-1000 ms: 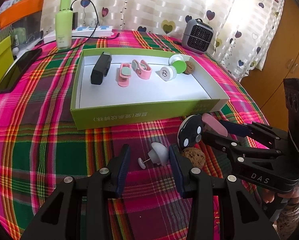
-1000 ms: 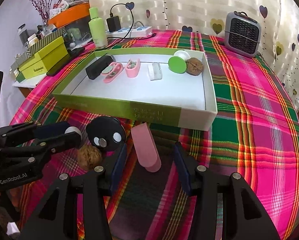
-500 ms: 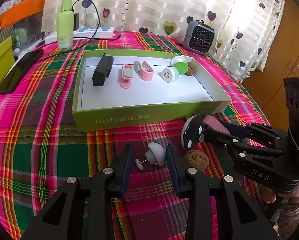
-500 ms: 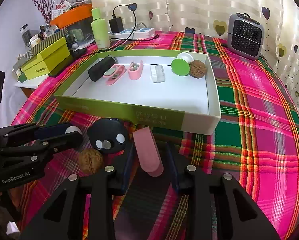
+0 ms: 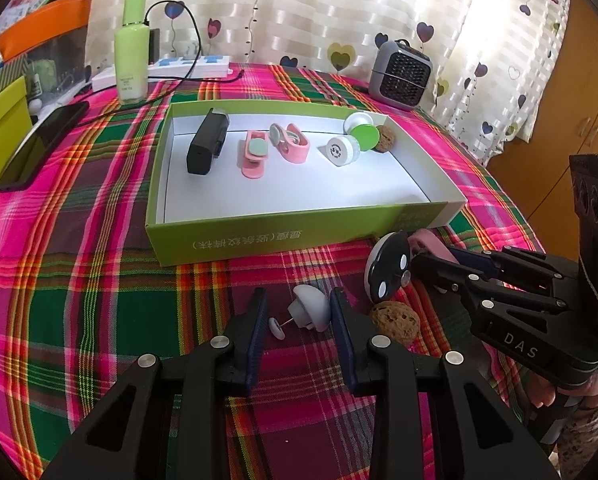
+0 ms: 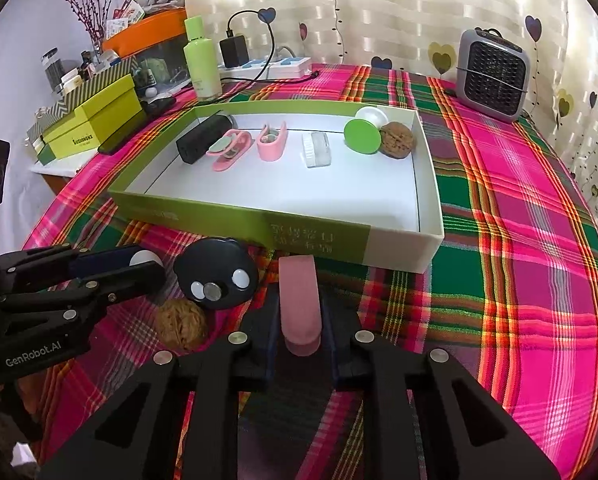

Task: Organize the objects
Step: 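Grasp the pink oblong case with the right gripper while the left gripper grasps the white mushroom-shaped item, then lift the pink case and white mushroom item and carry them over the box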

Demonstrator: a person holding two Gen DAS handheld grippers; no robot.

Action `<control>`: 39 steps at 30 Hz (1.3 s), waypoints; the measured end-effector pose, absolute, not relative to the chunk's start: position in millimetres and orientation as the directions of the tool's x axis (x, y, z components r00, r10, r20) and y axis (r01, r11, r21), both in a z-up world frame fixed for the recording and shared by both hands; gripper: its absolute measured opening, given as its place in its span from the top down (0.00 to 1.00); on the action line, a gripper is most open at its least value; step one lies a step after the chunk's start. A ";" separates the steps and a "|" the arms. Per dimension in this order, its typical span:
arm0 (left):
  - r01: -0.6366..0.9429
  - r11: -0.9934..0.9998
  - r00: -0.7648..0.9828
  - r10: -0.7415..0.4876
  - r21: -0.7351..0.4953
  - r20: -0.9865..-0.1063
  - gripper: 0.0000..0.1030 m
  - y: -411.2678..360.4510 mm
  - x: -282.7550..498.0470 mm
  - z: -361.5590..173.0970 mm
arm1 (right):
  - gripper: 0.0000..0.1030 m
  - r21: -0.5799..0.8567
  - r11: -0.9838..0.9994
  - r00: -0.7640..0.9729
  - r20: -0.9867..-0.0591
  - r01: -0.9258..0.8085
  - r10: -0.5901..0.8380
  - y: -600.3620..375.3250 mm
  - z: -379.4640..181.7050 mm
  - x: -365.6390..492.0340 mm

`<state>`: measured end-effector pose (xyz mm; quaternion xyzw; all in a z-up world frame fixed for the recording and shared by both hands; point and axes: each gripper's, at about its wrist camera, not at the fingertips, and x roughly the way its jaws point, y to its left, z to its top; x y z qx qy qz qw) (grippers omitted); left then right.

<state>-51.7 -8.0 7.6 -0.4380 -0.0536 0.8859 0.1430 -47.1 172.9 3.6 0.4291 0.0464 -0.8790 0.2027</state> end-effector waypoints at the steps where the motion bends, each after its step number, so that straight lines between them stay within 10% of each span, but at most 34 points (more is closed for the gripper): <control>1: -0.207 -0.953 -0.575 0.300 -0.219 -0.761 0.72 -7.9 -51.4 7.5 | 0.82 0.093 -0.913 -0.549 -0.773 0.396 -0.317 173.0 3.6 -47.2; 39: -0.210 -0.962 -0.632 0.271 -0.176 -0.726 0.72 -1.5 -46.5 30.7 | 0.82 0.150 -0.902 -0.577 -0.723 0.405 -0.380 177.3 26.3 -40.0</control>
